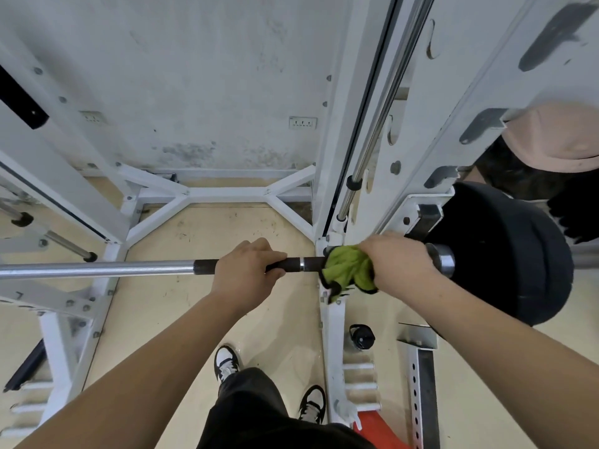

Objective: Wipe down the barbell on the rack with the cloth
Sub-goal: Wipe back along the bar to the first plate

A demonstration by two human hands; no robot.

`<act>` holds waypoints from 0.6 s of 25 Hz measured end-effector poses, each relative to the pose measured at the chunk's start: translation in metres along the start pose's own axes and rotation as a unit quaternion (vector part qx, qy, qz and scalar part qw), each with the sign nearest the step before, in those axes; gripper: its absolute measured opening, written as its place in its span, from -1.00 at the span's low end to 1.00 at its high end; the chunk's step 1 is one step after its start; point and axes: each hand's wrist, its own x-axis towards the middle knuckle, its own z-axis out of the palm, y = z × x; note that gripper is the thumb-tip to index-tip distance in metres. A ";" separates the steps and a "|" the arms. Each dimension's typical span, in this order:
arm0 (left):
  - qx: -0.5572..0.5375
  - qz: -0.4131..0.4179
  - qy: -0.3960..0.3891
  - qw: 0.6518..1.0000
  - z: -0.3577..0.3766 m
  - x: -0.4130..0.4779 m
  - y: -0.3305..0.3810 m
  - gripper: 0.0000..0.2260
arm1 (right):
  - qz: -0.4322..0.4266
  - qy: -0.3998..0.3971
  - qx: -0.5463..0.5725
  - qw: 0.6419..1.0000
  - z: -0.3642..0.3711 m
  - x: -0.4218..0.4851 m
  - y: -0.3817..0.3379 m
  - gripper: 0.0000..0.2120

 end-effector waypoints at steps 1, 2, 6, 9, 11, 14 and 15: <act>0.000 0.003 0.006 1.000 0.001 0.000 -0.001 -0.81 | 0.000 0.001 -0.027 1.000 0.001 -0.004 0.002 -0.65; -0.001 0.006 0.012 1.000 0.002 0.000 -0.002 -0.81 | -0.006 0.003 -0.047 0.999 0.003 -0.006 0.001 -0.68; -0.009 0.013 0.025 1.000 0.005 0.000 -0.002 -0.83 | 0.011 0.007 0.052 0.999 -0.010 0.014 -0.015 -0.92; -0.013 0.002 0.031 0.999 0.007 -0.001 -0.005 -0.88 | -0.039 0.000 0.157 0.987 -0.015 0.033 -0.064 -0.90; -0.019 -0.013 0.021 1.000 0.007 0.000 -0.006 -0.88 | -0.075 -0.021 0.172 0.982 -0.016 0.041 -0.079 -0.89; -0.041 -0.021 0.031 0.998 0.005 0.001 -0.007 -0.87 | -0.048 -0.111 0.131 0.984 -0.023 0.048 -0.034 -0.84; -0.047 -0.020 0.033 0.998 0.007 0.000 -0.007 -0.84 | -0.022 -0.141 0.112 0.983 -0.026 0.051 -0.016 -0.83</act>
